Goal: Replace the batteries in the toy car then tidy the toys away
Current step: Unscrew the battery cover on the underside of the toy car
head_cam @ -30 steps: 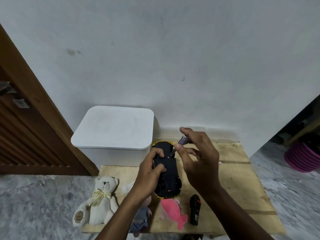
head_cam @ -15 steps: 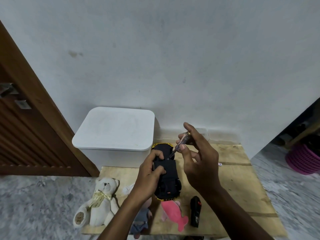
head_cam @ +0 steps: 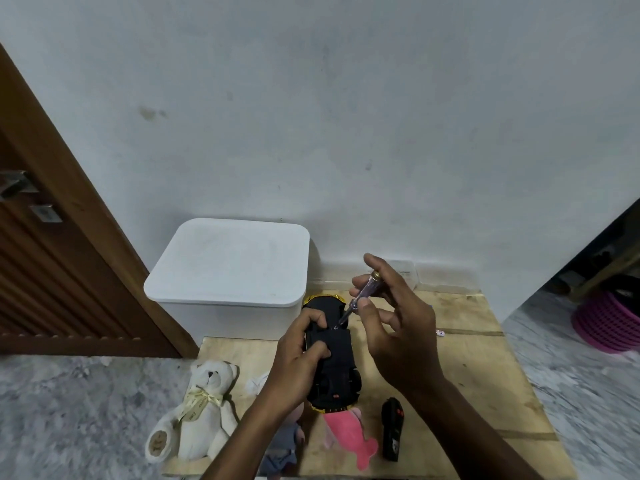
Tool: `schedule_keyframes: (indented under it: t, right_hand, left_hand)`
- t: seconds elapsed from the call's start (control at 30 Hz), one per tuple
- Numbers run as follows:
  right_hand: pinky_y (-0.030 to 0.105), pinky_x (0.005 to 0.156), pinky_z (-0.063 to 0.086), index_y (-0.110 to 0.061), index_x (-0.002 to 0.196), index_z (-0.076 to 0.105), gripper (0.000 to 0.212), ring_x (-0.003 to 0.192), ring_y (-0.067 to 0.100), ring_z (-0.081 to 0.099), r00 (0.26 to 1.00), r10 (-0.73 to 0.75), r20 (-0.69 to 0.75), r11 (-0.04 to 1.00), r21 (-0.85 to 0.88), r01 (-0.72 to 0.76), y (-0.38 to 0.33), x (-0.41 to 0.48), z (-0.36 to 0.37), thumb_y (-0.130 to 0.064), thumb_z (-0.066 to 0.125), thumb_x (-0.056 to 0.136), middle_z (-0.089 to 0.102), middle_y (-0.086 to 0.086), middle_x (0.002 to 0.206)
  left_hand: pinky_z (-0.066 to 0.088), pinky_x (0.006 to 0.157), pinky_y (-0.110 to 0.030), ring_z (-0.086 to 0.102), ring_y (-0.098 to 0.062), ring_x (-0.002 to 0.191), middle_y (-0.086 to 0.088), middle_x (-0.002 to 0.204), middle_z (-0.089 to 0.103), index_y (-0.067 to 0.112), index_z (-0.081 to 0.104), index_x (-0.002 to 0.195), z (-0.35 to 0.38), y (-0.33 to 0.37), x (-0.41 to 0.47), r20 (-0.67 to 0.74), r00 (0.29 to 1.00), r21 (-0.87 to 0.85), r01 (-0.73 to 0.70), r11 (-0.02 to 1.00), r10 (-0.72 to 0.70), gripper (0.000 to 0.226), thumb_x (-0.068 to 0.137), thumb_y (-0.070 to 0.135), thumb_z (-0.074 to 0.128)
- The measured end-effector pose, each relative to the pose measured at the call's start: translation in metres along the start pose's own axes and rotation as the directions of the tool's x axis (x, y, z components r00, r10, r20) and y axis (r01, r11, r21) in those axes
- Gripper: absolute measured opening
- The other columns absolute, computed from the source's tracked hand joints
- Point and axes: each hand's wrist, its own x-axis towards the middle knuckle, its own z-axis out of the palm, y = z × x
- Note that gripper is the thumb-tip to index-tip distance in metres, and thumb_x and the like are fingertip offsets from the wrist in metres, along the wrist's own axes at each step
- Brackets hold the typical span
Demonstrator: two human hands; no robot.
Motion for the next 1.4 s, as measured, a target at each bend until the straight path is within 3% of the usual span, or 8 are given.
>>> schedule_keyframes:
  t: [0.1, 0.33, 0.6, 0.73, 0.9, 1.1, 1.27, 1.4]
  right_hand:
    - [0.027, 0.064, 0.062, -0.029, 0.121, 0.063, 0.053, 0.090, 0.016, 0.068, 0.998, -0.049, -0.040, 0.999, -0.022, 0.048, -0.004, 0.003, 0.001, 0.000, 0.079, 0.080, 0.063, -0.003, 0.098]
    - [0.031, 0.069, 0.063, -0.024, 0.139, 0.052, 0.057, 0.098, 0.017, 0.071, 0.999, -0.043, -0.027, 0.999, -0.012, 0.043, 0.000, 0.004, 0.005, 0.003, 0.062, 0.090, 0.067, 0.000, 0.103]
    - [0.028, 0.059, 0.061, -0.023, 0.130, 0.061, 0.056, 0.084, 0.018, 0.067, 0.994, -0.082, -0.073, 0.995, -0.066, 0.077, -0.001, 0.005, 0.006, 0.004, 0.074, 0.083, 0.061, -0.001, 0.095]
    - [0.028, 0.063, 0.061, -0.031, 0.136, 0.054, 0.061, 0.092, 0.019, 0.070, 0.998, -0.033, -0.044, 0.999, -0.005, 0.033, 0.000, 0.004, 0.005, 0.003, 0.062, 0.086, 0.068, -0.004, 0.103]
    - [0.024, 0.063, 0.061, -0.026, 0.127, 0.061, 0.057, 0.089, 0.015, 0.066, 0.995, -0.096, -0.017, 0.995, -0.027, 0.096, -0.002, 0.002, 0.003, 0.005, 0.077, 0.081, 0.061, 0.001, 0.099]
    - [0.025, 0.075, 0.061, -0.031, 0.140, 0.049, 0.060, 0.103, 0.015, 0.069, 0.999, -0.020, 0.042, 1.000, 0.019, 0.020, -0.001, -0.002, 0.001, 0.001, 0.060, 0.090, 0.068, -0.003, 0.107]
    - [0.028, 0.065, 0.061, -0.030, 0.124, 0.061, 0.055, 0.091, 0.018, 0.067, 0.999, -0.051, -0.015, 0.998, 0.022, 0.052, -0.004, -0.003, 0.000, 0.000, 0.077, 0.082, 0.060, -0.005, 0.103]
    - [0.028, 0.069, 0.063, -0.027, 0.141, 0.051, 0.064, 0.094, 0.017, 0.069, 0.998, -0.062, 0.002, 0.998, -0.019, 0.062, 0.001, -0.002, -0.001, 0.004, 0.068, 0.087, 0.065, -0.005, 0.103]
  left_hand:
    - [0.040, 0.053, -0.024, 0.047, -0.014, 0.065, 0.000, 0.077, 0.055, 0.021, 0.051, 0.088, 0.000, 0.002, 0.000, 0.004, 1.000, -0.005, -0.005, 1.000, 0.005, 0.024, 0.069, 0.007, 0.053]
    - [0.039, 0.057, -0.034, 0.046, -0.020, 0.069, -0.004, 0.080, 0.053, 0.022, 0.051, 0.089, -0.003, -0.001, 0.002, 0.012, 1.000, 0.006, 0.003, 1.000, -0.003, 0.024, 0.070, 0.007, 0.053]
    - [0.041, 0.054, -0.028, 0.048, -0.017, 0.067, -0.002, 0.079, 0.054, 0.023, 0.051, 0.087, -0.003, 0.005, 0.003, 0.000, 1.000, -0.007, 0.000, 1.000, 0.000, 0.024, 0.070, 0.007, 0.053]
    - [0.041, 0.054, -0.025, 0.048, -0.015, 0.067, 0.001, 0.079, 0.055, 0.023, 0.052, 0.087, -0.004, 0.005, 0.002, -0.012, 1.000, -0.010, 0.005, 1.000, -0.005, 0.024, 0.069, 0.007, 0.053]
    - [0.042, 0.053, -0.027, 0.049, -0.017, 0.067, -0.003, 0.080, 0.056, 0.022, 0.051, 0.088, -0.001, 0.006, -0.001, 0.002, 1.000, -0.025, 0.006, 1.000, -0.006, 0.025, 0.070, 0.006, 0.052]
    - [0.042, 0.052, -0.026, 0.049, -0.016, 0.065, 0.000, 0.077, 0.055, 0.023, 0.051, 0.086, 0.001, 0.006, -0.003, 0.001, 1.000, -0.033, 0.004, 0.999, -0.004, 0.023, 0.070, 0.006, 0.053]
    - [0.042, 0.049, -0.020, 0.049, -0.011, 0.061, 0.005, 0.074, 0.056, 0.020, 0.051, 0.086, 0.003, 0.010, -0.006, 0.003, 1.000, -0.042, -0.004, 0.999, 0.004, 0.023, 0.070, 0.004, 0.051]
    - [0.042, 0.050, -0.022, 0.048, -0.013, 0.063, 0.003, 0.076, 0.055, 0.020, 0.051, 0.087, 0.002, 0.008, -0.006, 0.009, 1.000, -0.041, 0.003, 0.999, -0.003, 0.022, 0.071, 0.005, 0.052]
